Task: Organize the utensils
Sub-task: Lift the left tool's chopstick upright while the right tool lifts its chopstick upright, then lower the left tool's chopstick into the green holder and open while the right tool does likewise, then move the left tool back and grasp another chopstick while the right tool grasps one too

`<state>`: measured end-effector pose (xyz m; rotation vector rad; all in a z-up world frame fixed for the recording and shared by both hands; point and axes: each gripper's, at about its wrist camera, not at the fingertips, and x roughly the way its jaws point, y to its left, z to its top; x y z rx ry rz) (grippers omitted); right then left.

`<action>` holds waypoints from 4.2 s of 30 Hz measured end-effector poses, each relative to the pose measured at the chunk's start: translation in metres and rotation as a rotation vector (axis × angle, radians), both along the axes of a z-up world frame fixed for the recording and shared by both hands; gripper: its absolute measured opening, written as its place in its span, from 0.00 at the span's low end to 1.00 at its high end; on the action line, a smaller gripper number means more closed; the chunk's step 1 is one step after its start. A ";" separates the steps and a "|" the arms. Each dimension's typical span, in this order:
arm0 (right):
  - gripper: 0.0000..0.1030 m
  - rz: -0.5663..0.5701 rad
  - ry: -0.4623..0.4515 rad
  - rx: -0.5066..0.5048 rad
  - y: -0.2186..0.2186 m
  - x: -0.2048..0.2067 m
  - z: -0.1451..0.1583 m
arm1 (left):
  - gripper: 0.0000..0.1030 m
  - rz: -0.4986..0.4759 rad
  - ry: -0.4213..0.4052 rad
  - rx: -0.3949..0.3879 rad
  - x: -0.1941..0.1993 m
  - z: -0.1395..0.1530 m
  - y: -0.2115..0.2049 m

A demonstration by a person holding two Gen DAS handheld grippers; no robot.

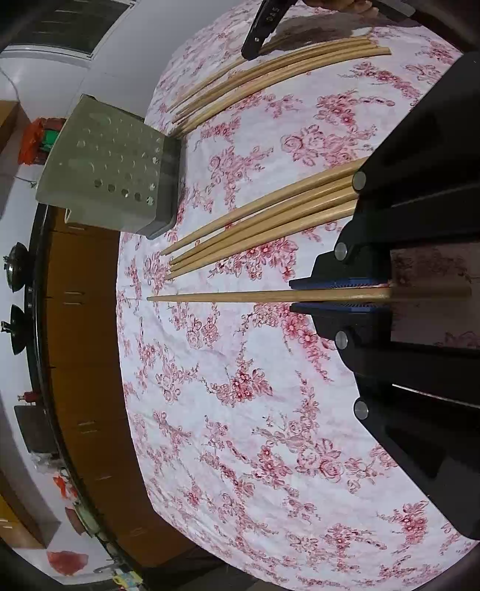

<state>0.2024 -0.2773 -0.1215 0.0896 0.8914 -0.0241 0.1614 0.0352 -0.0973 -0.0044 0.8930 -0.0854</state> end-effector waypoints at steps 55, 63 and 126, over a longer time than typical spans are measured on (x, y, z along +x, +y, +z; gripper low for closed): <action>0.08 -0.043 -0.457 0.059 -0.027 -0.049 0.154 | 0.07 0.086 -0.387 -0.167 -0.010 0.152 0.036; 0.08 -0.012 -0.640 0.139 -0.027 -0.056 0.212 | 0.07 0.055 -0.525 -0.223 -0.009 0.209 0.026; 0.20 0.115 -0.005 0.184 0.016 -0.024 0.038 | 0.34 0.142 -0.274 -0.342 -0.019 0.104 0.027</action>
